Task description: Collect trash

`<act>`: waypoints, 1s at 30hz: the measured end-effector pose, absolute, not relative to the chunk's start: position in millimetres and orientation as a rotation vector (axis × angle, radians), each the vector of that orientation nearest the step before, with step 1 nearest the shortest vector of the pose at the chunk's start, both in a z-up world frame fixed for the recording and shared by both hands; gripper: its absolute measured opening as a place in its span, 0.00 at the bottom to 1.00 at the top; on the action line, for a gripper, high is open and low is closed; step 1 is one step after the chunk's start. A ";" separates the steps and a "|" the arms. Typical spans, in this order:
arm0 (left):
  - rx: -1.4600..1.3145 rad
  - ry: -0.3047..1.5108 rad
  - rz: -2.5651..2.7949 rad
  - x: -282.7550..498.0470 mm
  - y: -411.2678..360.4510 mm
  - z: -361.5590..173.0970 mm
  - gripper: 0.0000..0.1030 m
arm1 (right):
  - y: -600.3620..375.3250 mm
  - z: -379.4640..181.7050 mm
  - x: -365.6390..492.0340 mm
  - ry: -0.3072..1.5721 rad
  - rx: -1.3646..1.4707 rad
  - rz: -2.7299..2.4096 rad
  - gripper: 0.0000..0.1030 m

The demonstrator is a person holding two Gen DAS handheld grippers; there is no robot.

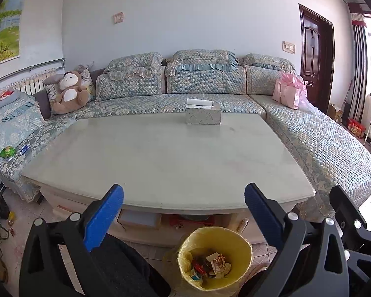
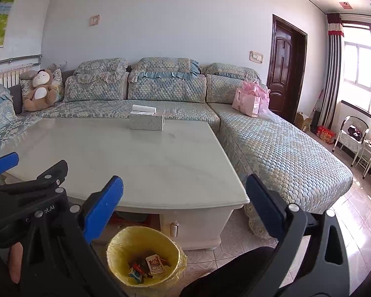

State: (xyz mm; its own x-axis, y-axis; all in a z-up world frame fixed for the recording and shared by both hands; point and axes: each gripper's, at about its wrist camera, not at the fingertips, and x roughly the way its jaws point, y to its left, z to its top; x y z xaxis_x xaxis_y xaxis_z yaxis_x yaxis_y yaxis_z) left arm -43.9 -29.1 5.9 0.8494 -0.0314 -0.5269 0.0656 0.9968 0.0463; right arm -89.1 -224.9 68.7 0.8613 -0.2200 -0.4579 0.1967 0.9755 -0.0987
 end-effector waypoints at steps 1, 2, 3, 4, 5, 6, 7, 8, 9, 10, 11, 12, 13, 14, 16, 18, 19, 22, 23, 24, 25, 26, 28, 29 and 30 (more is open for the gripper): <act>0.061 0.556 -0.052 -43.6 -28.7 5.7 0.93 | -224.9 68.7 -89.0 0.487 -0.053 -0.220 0.94; 0.059 0.559 -0.052 -42.9 -27.9 5.0 0.93 | -222.8 69.0 -88.7 0.488 -0.057 -0.223 0.94; 0.057 0.563 -0.053 -42.2 -27.3 4.6 0.93 | -222.1 68.9 -88.8 0.488 -0.060 -0.225 0.94; 0.055 0.566 -0.054 -41.3 -26.6 4.3 0.93 | -221.3 68.9 -88.7 0.488 -0.063 -0.226 0.94; 0.054 0.568 -0.054 -40.8 -26.0 3.9 0.93 | -220.0 68.4 -88.8 0.489 -0.066 -0.226 0.94; 0.053 0.569 -0.054 -40.5 -25.7 3.5 0.93 | -219.3 68.2 -88.3 0.491 -0.068 -0.226 0.94; 0.053 0.570 -0.053 -40.3 -25.5 3.5 0.93 | -218.6 68.2 -88.2 0.492 -0.069 -0.226 0.94; 0.051 0.570 -0.051 -40.1 -25.3 3.2 0.93 | -217.3 68.0 -88.1 0.491 -0.070 -0.225 0.94; 0.052 0.568 -0.048 -40.4 -25.4 3.2 0.93 | -216.6 67.8 -87.9 0.491 -0.071 -0.225 0.94; 0.052 0.568 -0.044 -39.7 -25.1 2.8 0.93 | -216.1 67.7 -87.8 0.492 -0.071 -0.224 0.94; 0.051 0.568 -0.043 -39.7 -24.4 2.4 0.93 | -216.9 68.3 -87.6 0.493 -0.069 -0.222 0.94; 0.049 0.568 -0.042 -39.2 -23.7 2.2 0.93 | -217.1 67.9 -87.6 0.494 -0.067 -0.221 0.94; 0.048 0.567 -0.041 -39.0 -23.5 2.2 0.93 | -216.8 68.6 -86.7 0.494 -0.067 -0.220 0.94; 0.047 0.568 -0.041 -38.8 -23.4 2.0 0.93 | -216.4 68.6 -86.8 0.493 -0.068 -0.219 0.94; 0.045 0.567 -0.039 -39.0 -22.7 1.8 0.93 | -216.0 69.2 -86.1 0.494 -0.069 -0.217 0.94; 0.043 0.568 -0.039 -38.7 -22.2 1.4 0.93 | -215.3 69.6 -85.8 0.493 -0.071 -0.218 0.94; 0.041 0.569 -0.039 -38.6 -21.9 1.2 0.93 | -215.1 69.4 -86.0 0.493 -0.071 -0.218 0.94; 0.039 0.571 -0.036 -38.3 -20.8 0.8 0.93 | -215.1 69.2 -85.9 0.494 -0.071 -0.216 0.94; 0.038 0.571 -0.037 -38.2 -20.7 0.9 0.93 | -215.3 69.3 -85.4 0.495 -0.071 -0.214 0.94; 0.038 0.572 -0.037 -38.3 -20.5 0.6 0.93 | -215.1 69.3 -85.4 0.495 -0.073 -0.213 0.94; 0.038 0.572 -0.036 -38.2 -20.5 0.5 0.93 | -214.9 69.4 -85.4 0.494 -0.073 -0.214 0.94; 0.037 0.573 -0.034 -38.2 -19.9 0.3 0.93 | -214.8 69.4 -85.3 0.494 -0.072 -0.215 0.94; 0.034 0.574 -0.031 -37.9 -19.3 -0.2 0.93 | -214.7 69.4 -85.3 0.494 -0.072 -0.214 0.94; 0.033 0.575 -0.028 -37.8 -19.0 -0.4 0.93 | -214.7 69.2 -85.3 0.495 -0.072 -0.214 0.94; 0.032 0.576 -0.027 -37.7 -18.8 -0.7 0.93 | -214.5 69.3 -85.4 0.495 -0.073 -0.214 0.94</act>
